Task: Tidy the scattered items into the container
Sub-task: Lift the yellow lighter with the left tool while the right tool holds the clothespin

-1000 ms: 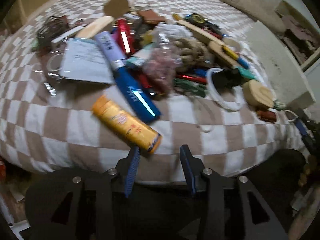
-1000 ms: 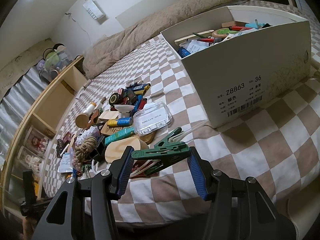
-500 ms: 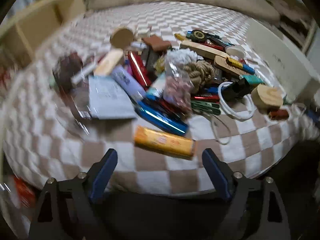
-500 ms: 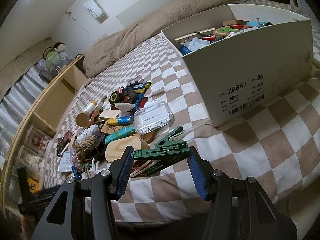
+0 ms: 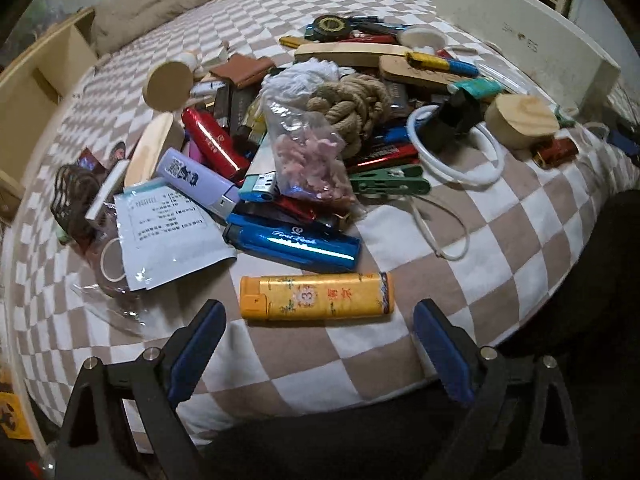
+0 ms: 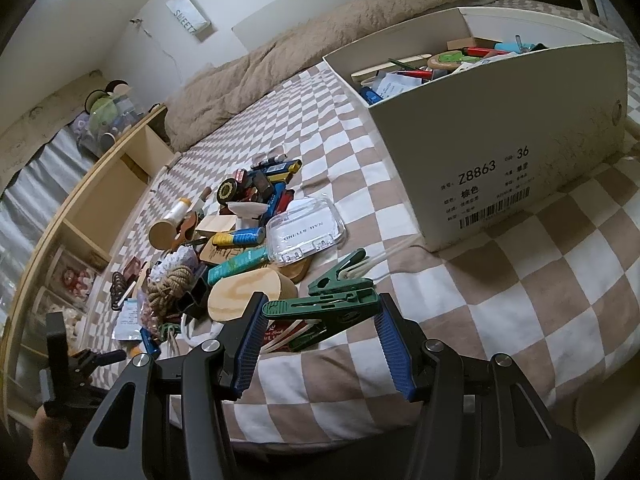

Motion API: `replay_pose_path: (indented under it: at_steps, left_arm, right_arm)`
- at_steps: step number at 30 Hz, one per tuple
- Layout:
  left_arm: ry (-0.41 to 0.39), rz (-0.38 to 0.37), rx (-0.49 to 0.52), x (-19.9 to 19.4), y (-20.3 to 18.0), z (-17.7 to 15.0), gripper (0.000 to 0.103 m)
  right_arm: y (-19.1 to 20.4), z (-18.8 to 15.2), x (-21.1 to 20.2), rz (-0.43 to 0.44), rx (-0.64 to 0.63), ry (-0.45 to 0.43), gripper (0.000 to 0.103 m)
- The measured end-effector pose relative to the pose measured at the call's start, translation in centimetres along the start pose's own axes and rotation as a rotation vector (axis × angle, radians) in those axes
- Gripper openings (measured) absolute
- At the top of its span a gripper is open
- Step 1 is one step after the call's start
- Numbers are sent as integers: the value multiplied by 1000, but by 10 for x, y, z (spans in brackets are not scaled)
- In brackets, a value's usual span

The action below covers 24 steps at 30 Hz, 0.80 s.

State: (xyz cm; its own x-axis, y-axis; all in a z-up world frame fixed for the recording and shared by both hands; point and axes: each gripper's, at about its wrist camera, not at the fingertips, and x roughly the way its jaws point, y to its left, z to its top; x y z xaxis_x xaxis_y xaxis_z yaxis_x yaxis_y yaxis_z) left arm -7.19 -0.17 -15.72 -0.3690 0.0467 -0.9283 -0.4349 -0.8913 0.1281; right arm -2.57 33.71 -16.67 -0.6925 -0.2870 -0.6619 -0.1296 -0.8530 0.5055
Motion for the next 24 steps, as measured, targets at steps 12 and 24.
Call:
replay_pose_path:
  at_steps: [12,24]
  left_arm:
    - [28,-34,-86,9,10,-1,80]
    - [-37,-84,-167,-9,2,-10,80]
  right_arm:
    - [2,0,2,-3,-13,10,55]
    - [7,-2,0,-13,-42,4,55]
